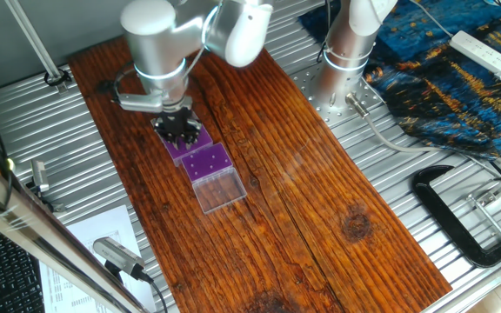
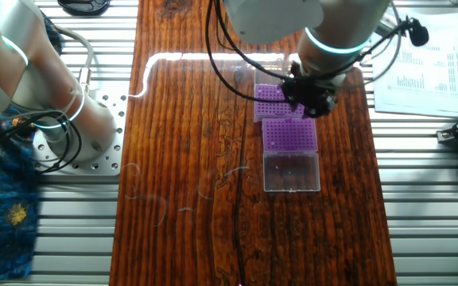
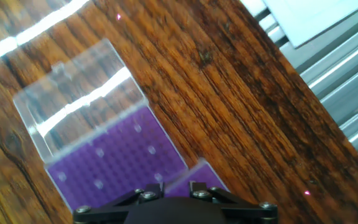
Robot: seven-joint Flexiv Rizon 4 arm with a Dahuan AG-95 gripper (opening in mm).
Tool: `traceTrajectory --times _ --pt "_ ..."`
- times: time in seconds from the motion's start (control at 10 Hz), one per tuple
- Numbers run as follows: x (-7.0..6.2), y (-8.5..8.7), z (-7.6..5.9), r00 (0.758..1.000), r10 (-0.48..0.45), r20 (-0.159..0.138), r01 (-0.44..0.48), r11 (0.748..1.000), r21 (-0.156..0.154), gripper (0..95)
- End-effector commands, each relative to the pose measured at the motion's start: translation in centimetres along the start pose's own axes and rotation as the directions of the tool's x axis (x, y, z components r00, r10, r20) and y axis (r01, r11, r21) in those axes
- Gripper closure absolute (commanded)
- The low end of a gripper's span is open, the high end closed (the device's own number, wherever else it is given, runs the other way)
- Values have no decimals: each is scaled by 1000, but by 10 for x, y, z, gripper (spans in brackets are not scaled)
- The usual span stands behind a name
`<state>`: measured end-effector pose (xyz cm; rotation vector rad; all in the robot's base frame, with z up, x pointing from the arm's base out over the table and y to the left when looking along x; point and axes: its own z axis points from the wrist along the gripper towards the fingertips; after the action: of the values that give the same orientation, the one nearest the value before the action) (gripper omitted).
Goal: Transfer all small pipette tips from one holder to another
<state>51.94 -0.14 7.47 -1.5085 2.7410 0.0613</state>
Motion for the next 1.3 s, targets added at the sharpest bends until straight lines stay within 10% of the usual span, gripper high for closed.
traceTrajectory --times 0.1,0.7,1.3 --pt "22 -6 -9 998 -25 -60 24 1000 -2 760" --pt "59 18 2 998 12 -58 -12 1000 -6 760" --pt "66 27 7 998 29 -59 -29 1000 6 760"
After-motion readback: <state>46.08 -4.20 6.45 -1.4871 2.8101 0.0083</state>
